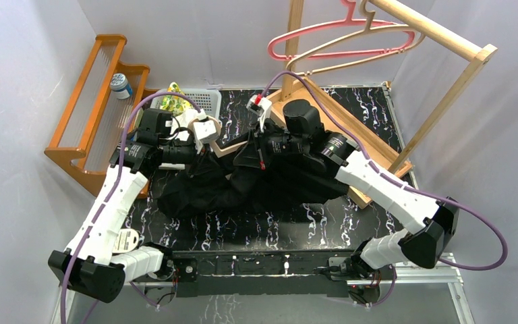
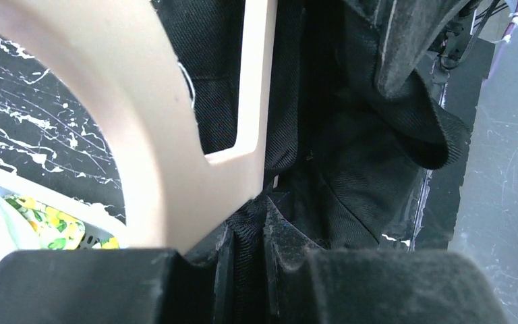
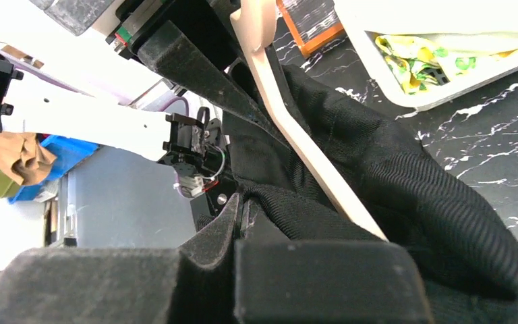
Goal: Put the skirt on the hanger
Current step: Hang the skirt on the hanger.
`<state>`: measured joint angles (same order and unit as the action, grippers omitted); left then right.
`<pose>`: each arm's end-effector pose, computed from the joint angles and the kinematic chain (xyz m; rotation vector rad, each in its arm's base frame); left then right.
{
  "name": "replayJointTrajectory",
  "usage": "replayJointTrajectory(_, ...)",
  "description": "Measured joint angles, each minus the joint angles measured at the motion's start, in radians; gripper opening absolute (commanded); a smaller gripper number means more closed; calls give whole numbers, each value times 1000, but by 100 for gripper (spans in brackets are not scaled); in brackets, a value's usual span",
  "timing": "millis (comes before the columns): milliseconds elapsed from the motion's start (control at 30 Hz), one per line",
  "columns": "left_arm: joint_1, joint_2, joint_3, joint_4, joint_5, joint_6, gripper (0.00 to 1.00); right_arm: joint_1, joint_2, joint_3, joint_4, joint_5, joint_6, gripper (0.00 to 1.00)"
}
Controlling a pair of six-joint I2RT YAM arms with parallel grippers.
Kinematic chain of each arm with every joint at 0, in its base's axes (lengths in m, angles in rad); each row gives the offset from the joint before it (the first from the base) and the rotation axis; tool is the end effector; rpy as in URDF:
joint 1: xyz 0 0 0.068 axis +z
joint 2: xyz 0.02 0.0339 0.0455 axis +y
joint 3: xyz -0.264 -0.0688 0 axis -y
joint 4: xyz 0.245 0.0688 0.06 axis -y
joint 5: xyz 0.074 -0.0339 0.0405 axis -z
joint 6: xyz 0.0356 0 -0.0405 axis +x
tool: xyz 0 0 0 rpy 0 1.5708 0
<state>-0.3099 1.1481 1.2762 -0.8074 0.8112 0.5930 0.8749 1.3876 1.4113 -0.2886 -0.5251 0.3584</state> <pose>0.2051 -0.0928 0.3832 1.2772 1.6668 -0.7358 0.1892 0.2544 0.4114 -0.8983 1.8086 1.3086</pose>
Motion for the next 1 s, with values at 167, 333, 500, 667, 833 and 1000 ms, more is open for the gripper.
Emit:
replayJointTrajectory(167, -10, -22, 0, 18, 5, -3, 0, 23, -70, -1, -40, 150, -34, 18)
replayJointTrajectory(333, -21, -53, -1, 22, 5, -5, 0, 48, -211, 1, -104, 336, -69, 49)
replayJointTrajectory(500, -21, -58, -2, 22, 15, -10, 0, 48, -230, 82, -204, 329, -111, 56)
replayJointTrajectory(667, -21, -47, -10, 22, 20, -8, 0, 50, -201, 116, -245, 354, -135, 60)
replayJointTrajectory(833, -21, -39, -27, 6, 28, 4, 0, 49, -199, 117, -245, 385, -226, 61)
replayJointTrajectory(1000, -21, -39, -54, -18, 51, 18, 0, 49, -147, 124, -246, 283, -394, 60)
